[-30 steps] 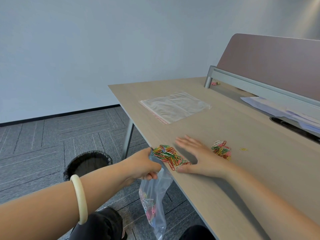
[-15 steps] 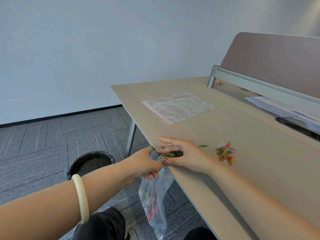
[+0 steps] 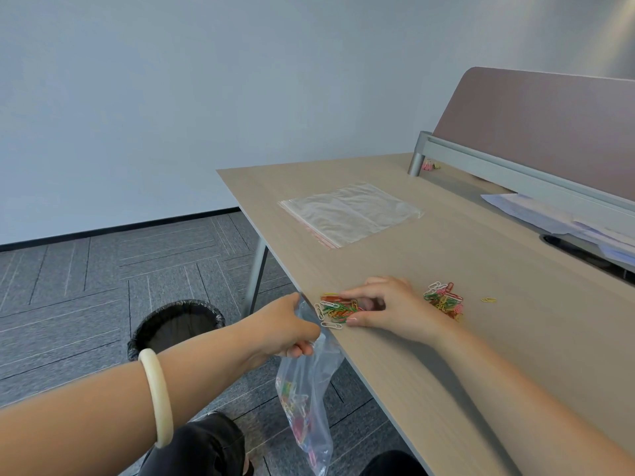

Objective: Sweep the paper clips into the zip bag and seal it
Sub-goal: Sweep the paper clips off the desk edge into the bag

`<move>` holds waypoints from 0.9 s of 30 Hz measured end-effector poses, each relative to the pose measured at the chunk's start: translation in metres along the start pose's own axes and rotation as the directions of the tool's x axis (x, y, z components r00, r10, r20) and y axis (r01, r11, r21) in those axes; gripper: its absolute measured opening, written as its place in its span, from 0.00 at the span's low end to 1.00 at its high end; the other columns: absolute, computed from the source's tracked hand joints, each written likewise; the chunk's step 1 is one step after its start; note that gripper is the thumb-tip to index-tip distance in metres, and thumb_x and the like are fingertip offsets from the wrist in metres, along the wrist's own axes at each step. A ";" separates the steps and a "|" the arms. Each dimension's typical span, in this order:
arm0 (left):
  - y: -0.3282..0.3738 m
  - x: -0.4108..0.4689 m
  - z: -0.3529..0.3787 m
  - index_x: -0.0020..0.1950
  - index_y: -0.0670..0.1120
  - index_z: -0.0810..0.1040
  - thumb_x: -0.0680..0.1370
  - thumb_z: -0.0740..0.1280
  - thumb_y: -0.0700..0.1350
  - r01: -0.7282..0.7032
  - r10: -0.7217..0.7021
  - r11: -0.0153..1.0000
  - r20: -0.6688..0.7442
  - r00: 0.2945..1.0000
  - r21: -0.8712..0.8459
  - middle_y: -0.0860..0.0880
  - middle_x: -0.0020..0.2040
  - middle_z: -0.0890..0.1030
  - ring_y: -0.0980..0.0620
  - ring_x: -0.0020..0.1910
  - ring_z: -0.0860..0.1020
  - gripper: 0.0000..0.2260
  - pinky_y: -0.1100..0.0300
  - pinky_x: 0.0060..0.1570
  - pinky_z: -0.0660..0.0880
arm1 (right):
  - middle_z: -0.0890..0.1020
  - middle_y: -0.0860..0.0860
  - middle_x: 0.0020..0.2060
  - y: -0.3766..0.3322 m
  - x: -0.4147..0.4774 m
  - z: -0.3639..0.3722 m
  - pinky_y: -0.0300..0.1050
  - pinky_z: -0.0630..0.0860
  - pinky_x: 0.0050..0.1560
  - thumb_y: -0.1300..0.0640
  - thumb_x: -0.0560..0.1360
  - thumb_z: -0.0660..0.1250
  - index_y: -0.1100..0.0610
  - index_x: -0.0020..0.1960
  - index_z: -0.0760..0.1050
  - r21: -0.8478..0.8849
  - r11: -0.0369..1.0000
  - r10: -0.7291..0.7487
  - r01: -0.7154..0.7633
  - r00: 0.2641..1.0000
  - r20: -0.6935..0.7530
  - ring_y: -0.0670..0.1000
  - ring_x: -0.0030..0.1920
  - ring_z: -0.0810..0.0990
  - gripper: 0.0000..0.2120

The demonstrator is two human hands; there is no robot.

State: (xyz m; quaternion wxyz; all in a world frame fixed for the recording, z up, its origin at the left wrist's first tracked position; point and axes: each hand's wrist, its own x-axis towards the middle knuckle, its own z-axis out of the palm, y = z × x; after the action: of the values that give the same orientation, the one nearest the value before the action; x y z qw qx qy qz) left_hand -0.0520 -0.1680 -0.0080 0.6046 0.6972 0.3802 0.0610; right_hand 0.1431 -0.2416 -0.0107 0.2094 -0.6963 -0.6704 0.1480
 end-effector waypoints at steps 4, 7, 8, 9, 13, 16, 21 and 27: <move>0.001 -0.001 -0.001 0.58 0.51 0.67 0.74 0.61 0.34 0.000 0.000 1.000 0.011 1.000 -0.028 0.47 0.27 0.76 0.60 0.18 0.71 0.17 0.68 0.23 0.67 | 0.71 0.41 0.31 -0.010 0.010 0.013 0.45 0.61 0.48 0.44 0.68 0.70 0.40 0.55 0.78 0.019 0.997 -0.071 0.072 0.996 -0.048 0.36 0.38 0.70 0.15; 0.001 -0.001 0.001 0.59 0.48 0.70 0.74 0.61 0.34 -0.015 0.015 1.000 0.003 1.000 -0.024 0.49 0.29 0.75 0.60 0.17 0.72 0.16 0.70 0.22 0.67 | 0.74 0.39 0.30 -0.020 0.015 0.023 0.47 0.63 0.47 0.45 0.68 0.71 0.42 0.53 0.80 0.044 0.992 -0.117 0.120 0.991 -0.068 0.35 0.39 0.72 0.13; 0.000 0.000 0.001 0.59 0.47 0.71 0.74 0.62 0.34 -0.022 0.022 1.000 0.001 1.000 -0.020 0.49 0.30 0.75 0.60 0.18 0.72 0.16 0.70 0.22 0.68 | 0.76 0.36 0.31 -0.022 0.015 0.025 0.47 0.64 0.46 0.46 0.68 0.71 0.44 0.52 0.81 0.066 0.989 -0.129 0.135 0.988 -0.086 0.35 0.39 0.72 0.12; 0.000 0.000 0.001 0.59 0.46 0.72 0.73 0.62 0.34 -0.026 0.026 1.000 -0.002 1.000 -0.015 0.49 0.30 0.75 0.60 0.19 0.73 0.16 0.69 0.23 0.68 | 0.77 0.34 0.32 -0.023 0.016 0.026 0.48 0.66 0.47 0.47 0.69 0.71 0.45 0.51 0.81 0.099 0.986 -0.125 0.136 0.986 -0.109 0.35 0.38 0.74 0.12; -0.002 0.002 -0.001 0.46 0.54 0.71 0.72 0.62 0.34 -0.016 0.016 1.000 -0.020 1.000 -0.016 0.46 0.29 0.78 0.55 0.23 0.71 0.14 0.66 0.26 0.67 | 0.80 0.45 0.39 -0.016 0.010 0.011 0.49 0.70 0.53 0.50 0.72 0.69 0.47 0.55 0.80 0.170 0.984 -0.019 0.051 0.982 -0.187 0.45 0.41 0.75 0.12; -0.003 0.002 -0.001 0.42 0.56 0.69 0.72 0.62 0.33 -0.012 0.011 1.000 -0.027 1.000 -0.018 0.45 0.30 0.79 0.53 0.25 0.70 0.15 0.64 0.28 0.67 | 0.72 0.40 0.39 -0.008 0.003 0.001 0.47 0.62 0.57 0.46 0.72 0.67 0.43 0.59 0.76 -0.006 1.000 0.001 -0.002 0.987 -0.158 0.45 0.47 0.69 0.16; 0.000 -0.002 -0.001 0.41 0.58 0.66 0.73 0.62 0.33 -0.018 0.018 1.000 -0.021 1.000 -0.004 0.46 0.31 0.78 0.58 0.21 0.71 0.17 0.67 0.25 0.68 | 0.66 0.40 0.37 -0.006 -0.005 0.005 0.44 0.58 0.54 0.41 0.71 0.65 0.39 0.63 0.72 -0.163 0.987 -0.006 -0.001 0.999 -0.043 0.45 0.48 0.65 0.20; -0.002 -0.002 -0.001 0.47 0.56 0.68 0.73 0.62 0.34 -0.007 0.007 1.000 -0.016 1.000 -0.028 0.47 0.26 0.77 0.57 0.20 0.70 0.15 0.65 0.28 0.68 | 0.67 0.42 0.35 -0.026 0.002 0.028 0.48 0.60 0.53 0.43 0.74 0.62 0.40 0.60 0.75 -0.193 0.981 -0.069 0.035 0.982 -0.173 0.47 0.46 0.68 0.15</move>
State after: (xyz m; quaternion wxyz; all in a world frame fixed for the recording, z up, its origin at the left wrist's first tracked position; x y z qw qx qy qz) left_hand -0.0549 -0.1682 -0.0085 0.6112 0.6895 0.3815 0.0741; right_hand 0.1071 -0.2363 -0.0224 0.2055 -0.7057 -0.6779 0.0150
